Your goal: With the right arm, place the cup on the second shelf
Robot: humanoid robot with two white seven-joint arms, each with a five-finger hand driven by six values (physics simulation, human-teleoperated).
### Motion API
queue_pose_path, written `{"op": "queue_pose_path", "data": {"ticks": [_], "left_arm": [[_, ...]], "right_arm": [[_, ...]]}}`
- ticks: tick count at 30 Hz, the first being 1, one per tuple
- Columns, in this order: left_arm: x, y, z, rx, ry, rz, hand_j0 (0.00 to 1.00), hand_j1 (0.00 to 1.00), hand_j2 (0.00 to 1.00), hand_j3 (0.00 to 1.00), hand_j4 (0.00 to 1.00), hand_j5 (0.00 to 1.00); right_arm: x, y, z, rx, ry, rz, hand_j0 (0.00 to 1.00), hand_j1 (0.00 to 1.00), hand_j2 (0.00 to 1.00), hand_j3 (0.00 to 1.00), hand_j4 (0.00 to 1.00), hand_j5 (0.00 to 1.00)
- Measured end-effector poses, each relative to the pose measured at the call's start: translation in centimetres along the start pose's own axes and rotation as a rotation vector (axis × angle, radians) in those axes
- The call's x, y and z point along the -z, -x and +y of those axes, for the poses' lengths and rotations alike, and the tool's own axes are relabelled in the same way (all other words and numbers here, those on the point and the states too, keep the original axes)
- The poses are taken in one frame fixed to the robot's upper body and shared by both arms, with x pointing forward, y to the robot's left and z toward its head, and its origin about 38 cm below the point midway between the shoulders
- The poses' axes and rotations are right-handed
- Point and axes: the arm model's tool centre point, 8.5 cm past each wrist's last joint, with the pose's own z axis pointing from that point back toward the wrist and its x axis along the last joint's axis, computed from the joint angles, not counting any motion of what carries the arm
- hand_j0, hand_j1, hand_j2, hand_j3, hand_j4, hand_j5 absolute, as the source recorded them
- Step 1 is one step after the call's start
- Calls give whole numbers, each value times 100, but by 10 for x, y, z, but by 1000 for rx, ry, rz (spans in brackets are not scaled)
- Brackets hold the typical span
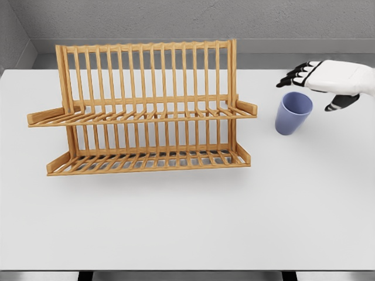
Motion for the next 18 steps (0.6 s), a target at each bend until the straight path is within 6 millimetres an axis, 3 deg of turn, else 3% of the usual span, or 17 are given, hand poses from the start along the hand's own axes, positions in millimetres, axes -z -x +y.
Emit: {"op": "queue_pose_path", "data": {"ticks": [4,8,14,18], "left_arm": [[0,0,0,0,0,0,100,100,100,100,100,100],[0,0,0,0,0,0,100,100,100,100,100,100],[0,0,0,0,0,0,100,100,100,100,100,100],[0,0,0,0,0,0,100,100,100,100,100,100]], "right_arm": [[13,10,0,21,-24,9,100,100,100,100,100,100],[29,10,19,61,-70,-1,100,100,100,100,100,100],[39,16,20,79,-85,7,100,100,100,100,100,100],[46,15,31,95,-114,0,100,100,100,100,100,100]]}}
